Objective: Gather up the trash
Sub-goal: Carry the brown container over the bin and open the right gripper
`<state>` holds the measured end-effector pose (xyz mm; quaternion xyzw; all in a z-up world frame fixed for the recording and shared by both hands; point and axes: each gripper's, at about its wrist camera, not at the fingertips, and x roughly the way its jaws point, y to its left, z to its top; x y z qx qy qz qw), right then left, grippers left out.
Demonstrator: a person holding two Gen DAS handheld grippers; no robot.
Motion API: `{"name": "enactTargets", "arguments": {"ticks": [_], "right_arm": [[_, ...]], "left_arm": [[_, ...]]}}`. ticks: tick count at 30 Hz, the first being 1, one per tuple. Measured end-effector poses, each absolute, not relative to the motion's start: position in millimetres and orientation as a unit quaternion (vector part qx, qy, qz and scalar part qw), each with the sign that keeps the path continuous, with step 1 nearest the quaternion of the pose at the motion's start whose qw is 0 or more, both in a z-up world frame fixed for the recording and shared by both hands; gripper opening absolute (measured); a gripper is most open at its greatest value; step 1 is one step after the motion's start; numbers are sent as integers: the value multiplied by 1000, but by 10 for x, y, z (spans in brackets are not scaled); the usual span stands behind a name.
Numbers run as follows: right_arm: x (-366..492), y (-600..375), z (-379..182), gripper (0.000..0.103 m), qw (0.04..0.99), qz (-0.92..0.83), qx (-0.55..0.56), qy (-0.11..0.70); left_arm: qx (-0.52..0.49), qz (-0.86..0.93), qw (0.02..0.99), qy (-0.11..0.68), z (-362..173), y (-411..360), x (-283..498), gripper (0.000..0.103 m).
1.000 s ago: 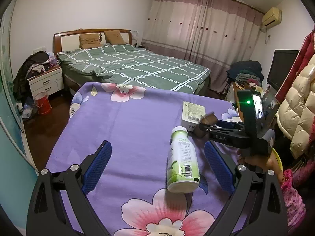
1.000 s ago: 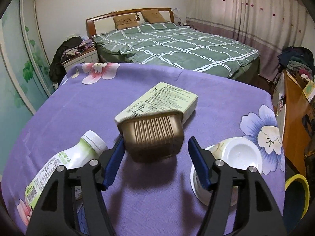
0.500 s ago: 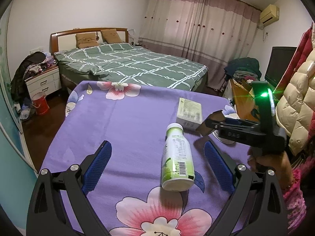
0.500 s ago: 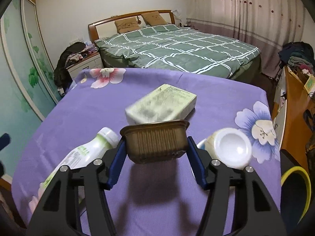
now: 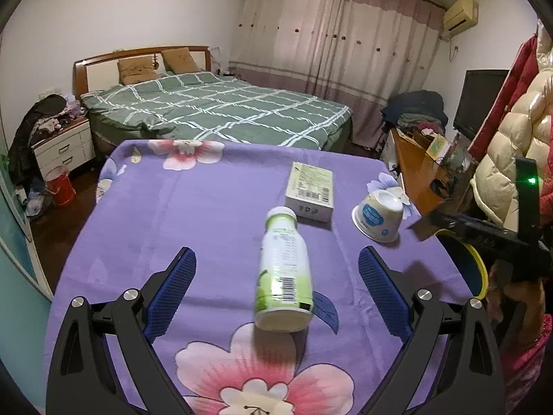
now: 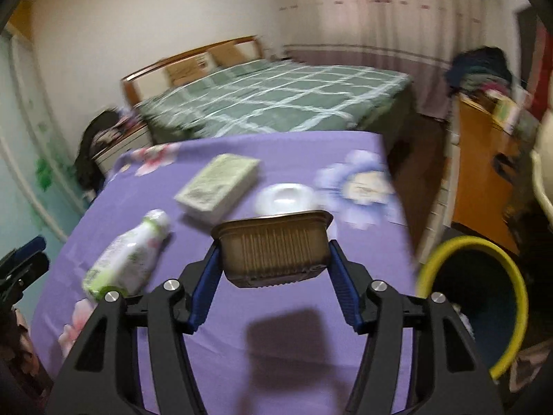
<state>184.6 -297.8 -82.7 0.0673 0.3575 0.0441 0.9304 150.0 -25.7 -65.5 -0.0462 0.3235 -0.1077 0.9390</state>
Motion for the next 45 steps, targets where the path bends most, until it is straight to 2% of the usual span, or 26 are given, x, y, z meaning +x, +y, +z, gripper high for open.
{"name": "enactTargets", "arguments": {"ticks": [7, 13, 20, 40, 45], "right_arm": [[1620, -3995, -1072, 58, 921, -79, 109, 366], [1547, -4461, -1288, 58, 907, -135, 124, 378], [1511, -4579, -1373, 63, 902, -153, 133, 381], [1594, -4522, -1415, 63, 900, -146, 125, 392], [1614, -4500, -1415, 63, 900, -145, 122, 394]], "left_arm": [[-37, -117, 935, 332, -710, -435, 1548, 94], [-34, -114, 931, 345, -777, -553, 1650, 94], [-22, -110, 927, 358, -871, -649, 1771, 94], [2, -85, 914, 398, -1233, -698, 2164, 93], [19, -83, 909, 409, -1268, -766, 2296, 87]]}}
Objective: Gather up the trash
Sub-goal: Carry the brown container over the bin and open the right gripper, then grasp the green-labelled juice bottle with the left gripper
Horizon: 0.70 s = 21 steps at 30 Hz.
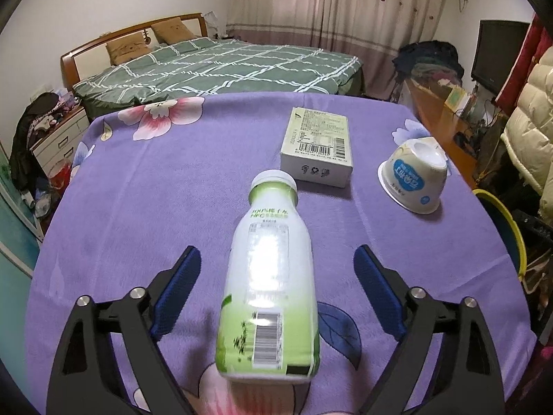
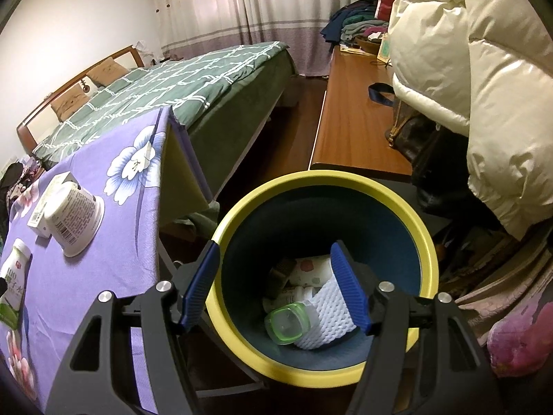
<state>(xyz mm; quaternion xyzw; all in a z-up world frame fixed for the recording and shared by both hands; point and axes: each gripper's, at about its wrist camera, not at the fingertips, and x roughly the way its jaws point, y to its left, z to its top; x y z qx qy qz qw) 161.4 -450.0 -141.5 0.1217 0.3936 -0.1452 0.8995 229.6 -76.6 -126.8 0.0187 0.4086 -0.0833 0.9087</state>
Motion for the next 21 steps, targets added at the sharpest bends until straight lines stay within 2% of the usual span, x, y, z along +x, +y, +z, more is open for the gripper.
{"name": "enactTargets", "arguments": {"ticks": [12, 15, 20, 21], "right_arm": [[1662, -4489, -1435, 63, 897, -142, 119, 402], [1686, -4477, -1434, 63, 896, -140, 117, 404], [1710, -4451, -1428, 63, 897, -138, 114, 405], [1716, -4448, -1426, 63, 897, -138, 113, 406]], "left_arm": [[53, -70, 894, 440, -1377, -864, 2550, 74], [55, -72, 891, 444, -1411, -869, 2582, 68], [58, -71, 889, 448, -1445, -864, 2619, 52], [60, -71, 889, 448, -1449, -862, 2619, 52]]}}
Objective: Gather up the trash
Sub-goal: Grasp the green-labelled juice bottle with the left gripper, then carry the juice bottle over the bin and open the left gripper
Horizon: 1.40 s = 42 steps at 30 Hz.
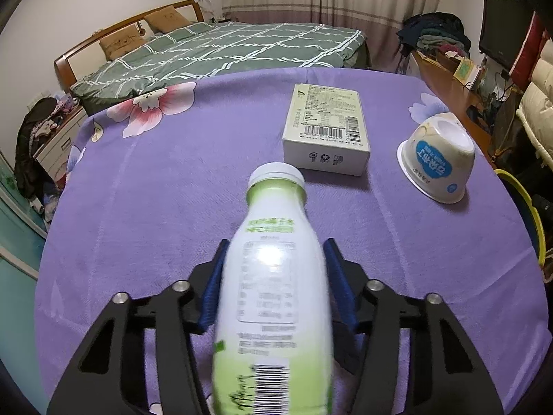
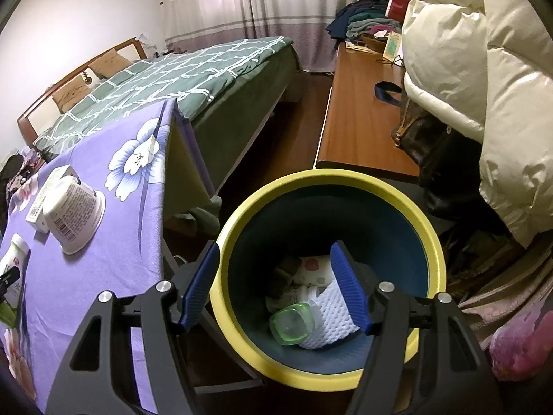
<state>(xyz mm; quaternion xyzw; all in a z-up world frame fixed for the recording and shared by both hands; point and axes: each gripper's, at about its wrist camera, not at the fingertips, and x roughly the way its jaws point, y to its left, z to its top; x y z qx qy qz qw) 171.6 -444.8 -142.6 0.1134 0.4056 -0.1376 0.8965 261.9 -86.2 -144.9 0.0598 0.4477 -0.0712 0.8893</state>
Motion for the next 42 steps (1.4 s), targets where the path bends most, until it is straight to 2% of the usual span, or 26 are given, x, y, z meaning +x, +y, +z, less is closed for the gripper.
{"name": "enactTargets", "arguments": {"ticks": [13, 22, 31, 42], "right_arm": [[1670, -4432, -1391, 63, 900, -132, 114, 401], [1481, -4568, -1348, 63, 904, -140, 122, 386], [1106, -4809, -1304, 63, 907, -161, 125, 368], [684, -5159, -1440, 63, 900, -188, 130, 372]], "left_arm": [[61, -93, 900, 422, -1229, -948, 2418, 52], [79, -140, 905, 393, -928, -1359, 2173, 52], [110, -237, 891, 371, -691, -2417, 1998, 52], [158, -343, 849, 371, -820, -3985, 1821, 52]]}}
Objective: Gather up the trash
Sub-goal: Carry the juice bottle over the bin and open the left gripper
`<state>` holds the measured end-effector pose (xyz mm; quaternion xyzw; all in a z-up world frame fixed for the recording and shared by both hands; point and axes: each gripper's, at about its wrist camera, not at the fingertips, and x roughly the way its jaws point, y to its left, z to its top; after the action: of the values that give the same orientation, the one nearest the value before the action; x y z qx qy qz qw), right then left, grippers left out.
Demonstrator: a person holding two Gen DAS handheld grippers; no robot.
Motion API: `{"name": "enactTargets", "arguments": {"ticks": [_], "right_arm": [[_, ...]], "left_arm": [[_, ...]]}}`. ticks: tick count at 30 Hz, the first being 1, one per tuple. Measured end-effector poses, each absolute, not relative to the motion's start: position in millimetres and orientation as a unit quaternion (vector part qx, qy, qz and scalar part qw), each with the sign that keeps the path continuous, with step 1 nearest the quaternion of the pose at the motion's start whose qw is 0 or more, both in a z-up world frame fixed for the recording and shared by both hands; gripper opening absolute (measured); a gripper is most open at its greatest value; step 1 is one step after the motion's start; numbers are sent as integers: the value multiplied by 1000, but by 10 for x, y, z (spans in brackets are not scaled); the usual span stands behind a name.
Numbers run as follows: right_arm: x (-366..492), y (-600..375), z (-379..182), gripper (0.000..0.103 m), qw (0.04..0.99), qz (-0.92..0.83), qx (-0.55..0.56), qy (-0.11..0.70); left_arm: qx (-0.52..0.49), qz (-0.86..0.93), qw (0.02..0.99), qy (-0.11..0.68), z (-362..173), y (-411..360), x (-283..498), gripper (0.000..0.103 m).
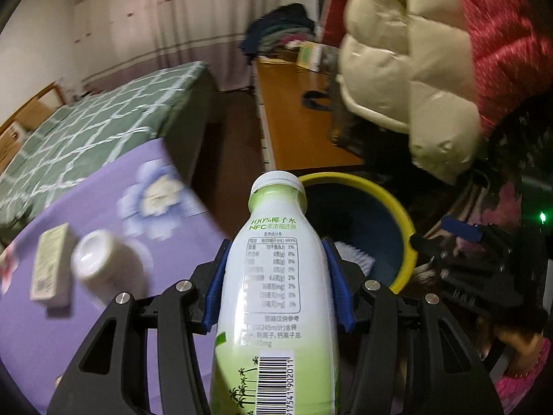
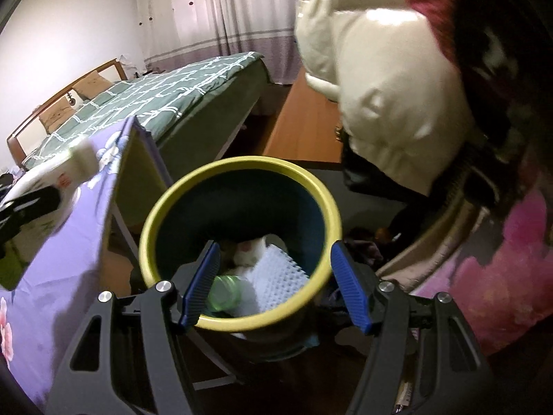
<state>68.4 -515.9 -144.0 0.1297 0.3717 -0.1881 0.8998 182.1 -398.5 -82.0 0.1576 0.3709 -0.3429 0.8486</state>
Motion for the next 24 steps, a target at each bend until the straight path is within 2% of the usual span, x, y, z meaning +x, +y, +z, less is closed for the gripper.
{"name": "enactTargets", "arguments": {"ticks": [7, 13, 14, 16, 24], "right_arm": [[516, -5373, -1467, 63, 896, -205, 143, 366], [485, -5428, -1499, 64, 893, -214, 147, 368], [490, -5436, -1504, 64, 892, -214, 147, 369], [503, -5400, -1521, 64, 892, -210, 148, 370], [625, -5195, -1507, 64, 897, -191, 138, 375]], "left_arm": [[178, -379, 824, 381, -1022, -4741, 1798, 52], [181, -386, 819, 385, -1137, -5003, 1854, 53], [179, -380, 824, 380, -1139, -5013, 1870, 69], [173, -370, 836, 366, -1095, -4960, 1871, 86], [147, -348, 859, 346, -821, -4416, 1905, 89]]}}
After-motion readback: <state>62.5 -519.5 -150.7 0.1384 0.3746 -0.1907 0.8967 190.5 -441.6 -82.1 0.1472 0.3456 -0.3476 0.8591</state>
